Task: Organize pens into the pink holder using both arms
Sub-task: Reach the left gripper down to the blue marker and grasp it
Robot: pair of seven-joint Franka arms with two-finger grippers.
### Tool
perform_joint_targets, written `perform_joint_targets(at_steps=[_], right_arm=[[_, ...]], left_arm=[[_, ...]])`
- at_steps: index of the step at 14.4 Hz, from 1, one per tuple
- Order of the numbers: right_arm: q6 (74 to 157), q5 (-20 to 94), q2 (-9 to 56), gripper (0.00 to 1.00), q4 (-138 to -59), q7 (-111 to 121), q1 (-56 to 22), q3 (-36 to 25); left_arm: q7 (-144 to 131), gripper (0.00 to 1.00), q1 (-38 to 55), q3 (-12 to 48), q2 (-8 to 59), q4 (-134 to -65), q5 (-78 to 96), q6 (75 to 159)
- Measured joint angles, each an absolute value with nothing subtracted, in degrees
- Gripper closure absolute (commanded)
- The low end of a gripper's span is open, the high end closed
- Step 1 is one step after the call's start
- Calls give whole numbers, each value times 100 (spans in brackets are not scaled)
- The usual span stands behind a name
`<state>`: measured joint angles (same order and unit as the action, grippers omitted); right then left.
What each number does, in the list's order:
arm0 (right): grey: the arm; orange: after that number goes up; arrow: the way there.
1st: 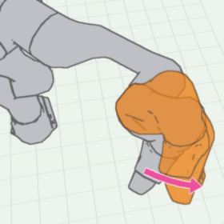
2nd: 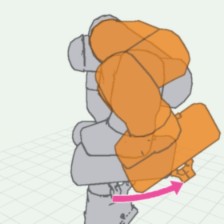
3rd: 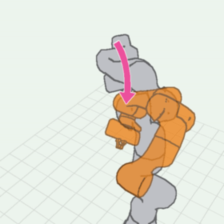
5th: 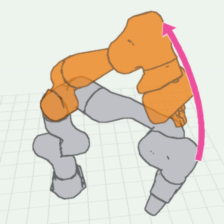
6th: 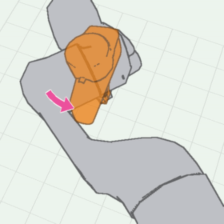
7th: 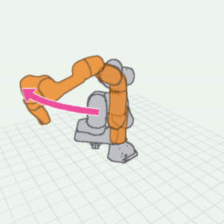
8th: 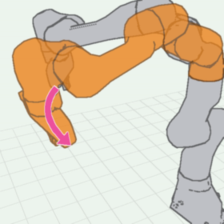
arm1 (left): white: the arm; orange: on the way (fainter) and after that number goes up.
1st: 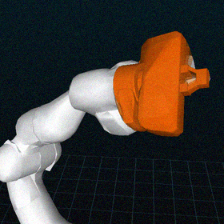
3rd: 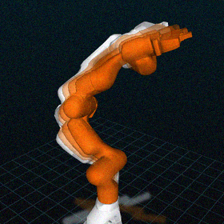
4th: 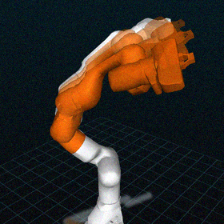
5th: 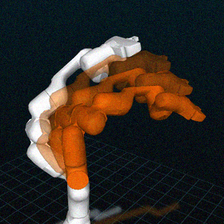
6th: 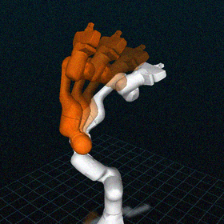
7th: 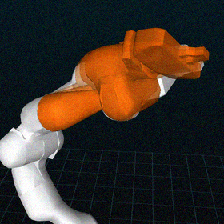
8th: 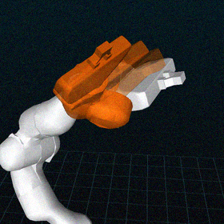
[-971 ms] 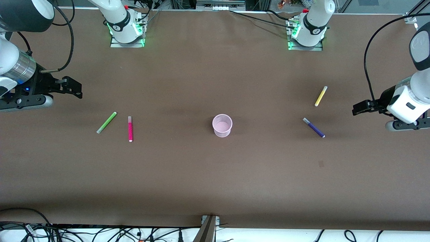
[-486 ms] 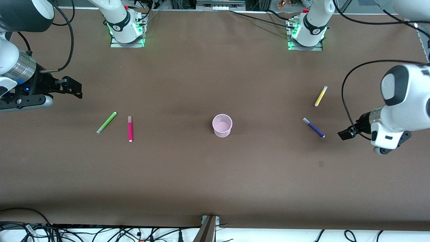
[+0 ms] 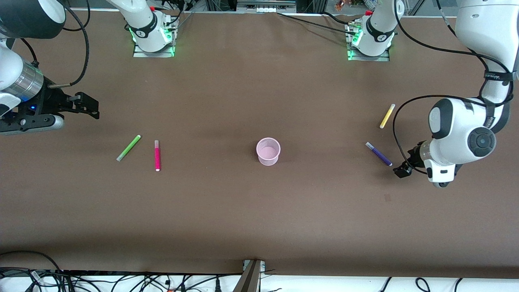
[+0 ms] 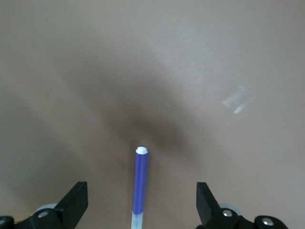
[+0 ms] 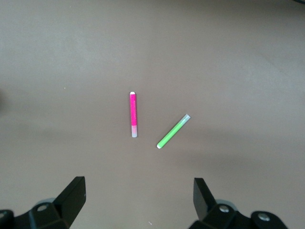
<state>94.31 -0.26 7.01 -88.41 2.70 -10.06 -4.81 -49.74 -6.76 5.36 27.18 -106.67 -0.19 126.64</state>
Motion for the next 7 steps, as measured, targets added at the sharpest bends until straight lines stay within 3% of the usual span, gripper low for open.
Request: perform_joint_targets(at_steps=[4, 7], right_arm=[[9432, -26, 701, 0, -8841, 270, -1006, -481], [9432, -27, 701, 0, -8842, 270, -1006, -481]], left_arm=[[-5382, 0, -676, 549, 2715, -11086, -19, 13107], [-5473, 11, -668, 568, 2715, -11365, -19, 13495]])
